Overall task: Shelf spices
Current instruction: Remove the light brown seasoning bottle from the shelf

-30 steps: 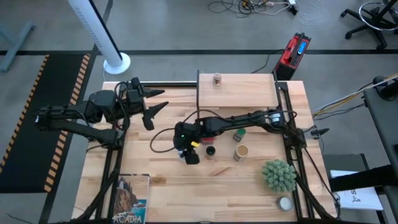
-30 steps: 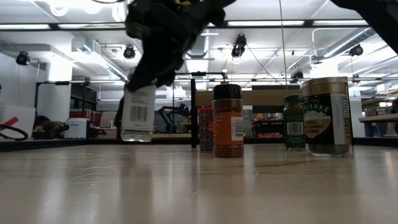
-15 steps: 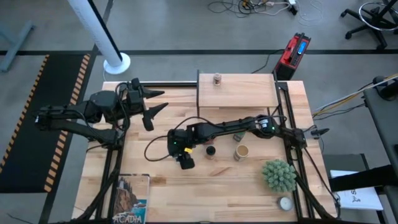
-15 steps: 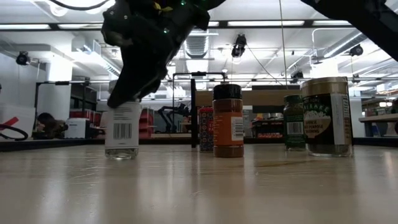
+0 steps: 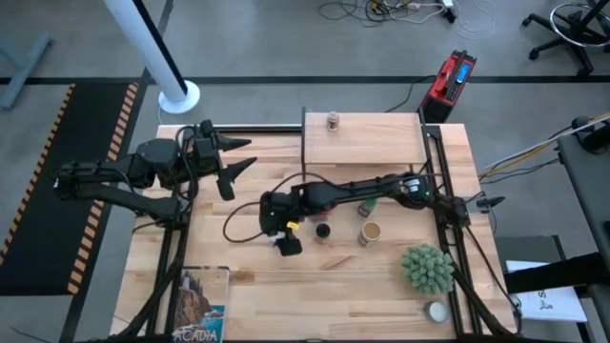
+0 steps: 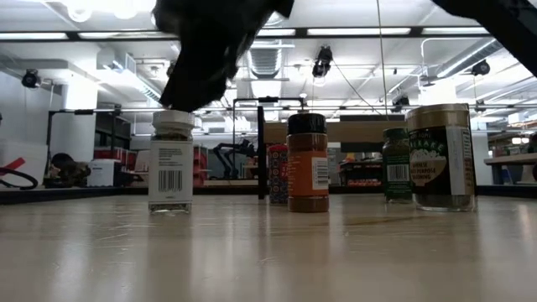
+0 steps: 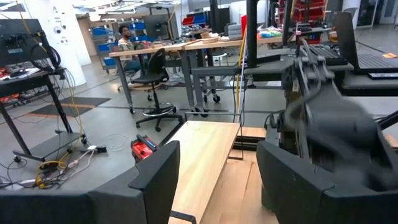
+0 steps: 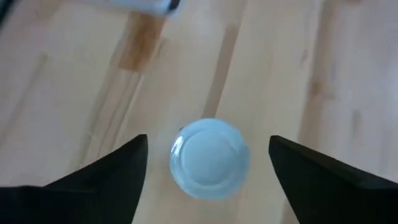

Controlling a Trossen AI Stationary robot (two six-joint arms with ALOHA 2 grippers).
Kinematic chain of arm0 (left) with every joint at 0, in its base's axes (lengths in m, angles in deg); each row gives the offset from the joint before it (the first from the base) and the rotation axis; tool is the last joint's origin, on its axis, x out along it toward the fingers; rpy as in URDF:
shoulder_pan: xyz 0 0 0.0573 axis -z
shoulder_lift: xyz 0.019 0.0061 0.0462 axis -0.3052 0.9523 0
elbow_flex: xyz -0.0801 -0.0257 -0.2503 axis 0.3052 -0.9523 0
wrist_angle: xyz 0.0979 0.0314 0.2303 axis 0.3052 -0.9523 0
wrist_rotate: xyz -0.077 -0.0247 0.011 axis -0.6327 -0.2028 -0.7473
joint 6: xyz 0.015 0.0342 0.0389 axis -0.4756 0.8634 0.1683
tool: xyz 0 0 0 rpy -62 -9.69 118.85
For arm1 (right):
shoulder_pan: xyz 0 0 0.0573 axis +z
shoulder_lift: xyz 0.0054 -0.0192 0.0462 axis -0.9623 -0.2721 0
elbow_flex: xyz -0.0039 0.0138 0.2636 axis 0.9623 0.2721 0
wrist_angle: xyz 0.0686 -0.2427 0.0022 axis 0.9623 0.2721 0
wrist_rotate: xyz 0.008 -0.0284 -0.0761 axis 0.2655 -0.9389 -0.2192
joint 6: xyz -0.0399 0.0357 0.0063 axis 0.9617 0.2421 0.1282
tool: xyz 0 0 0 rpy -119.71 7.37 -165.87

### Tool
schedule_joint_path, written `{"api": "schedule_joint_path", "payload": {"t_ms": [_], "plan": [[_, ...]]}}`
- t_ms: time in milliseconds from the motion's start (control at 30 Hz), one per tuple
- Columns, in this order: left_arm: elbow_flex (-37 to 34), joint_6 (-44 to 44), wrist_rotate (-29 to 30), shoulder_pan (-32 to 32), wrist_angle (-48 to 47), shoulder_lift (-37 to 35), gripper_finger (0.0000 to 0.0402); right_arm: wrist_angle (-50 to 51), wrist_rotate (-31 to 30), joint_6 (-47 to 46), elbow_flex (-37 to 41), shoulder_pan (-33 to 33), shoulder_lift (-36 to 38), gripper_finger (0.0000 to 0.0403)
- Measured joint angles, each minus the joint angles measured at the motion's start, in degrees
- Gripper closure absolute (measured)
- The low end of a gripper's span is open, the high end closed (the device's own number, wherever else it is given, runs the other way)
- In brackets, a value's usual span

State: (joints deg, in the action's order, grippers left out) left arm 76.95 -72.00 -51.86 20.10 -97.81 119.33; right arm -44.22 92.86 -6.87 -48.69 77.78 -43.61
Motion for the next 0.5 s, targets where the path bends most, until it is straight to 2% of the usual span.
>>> {"api": "schedule_joint_path", "payload": {"t_ms": [133,333,500], "plan": [[0.0,0.0,0.0,0.0,0.0,0.0,0.0198,2.7,-1.3,0.9,0.0,0.0,6.2,0.0077],[0.0,-0.3,0.0,0.0,-0.1,0.0,0.0198,7.5,-13.7,4.9,0.7,-2.0,16.2,0.0079],[0.0,-0.3,0.0,0.0,0.0,0.0,0.0198,8.3,-14.1,6.2,1.3,-6.9,23.0,0.008]]}}
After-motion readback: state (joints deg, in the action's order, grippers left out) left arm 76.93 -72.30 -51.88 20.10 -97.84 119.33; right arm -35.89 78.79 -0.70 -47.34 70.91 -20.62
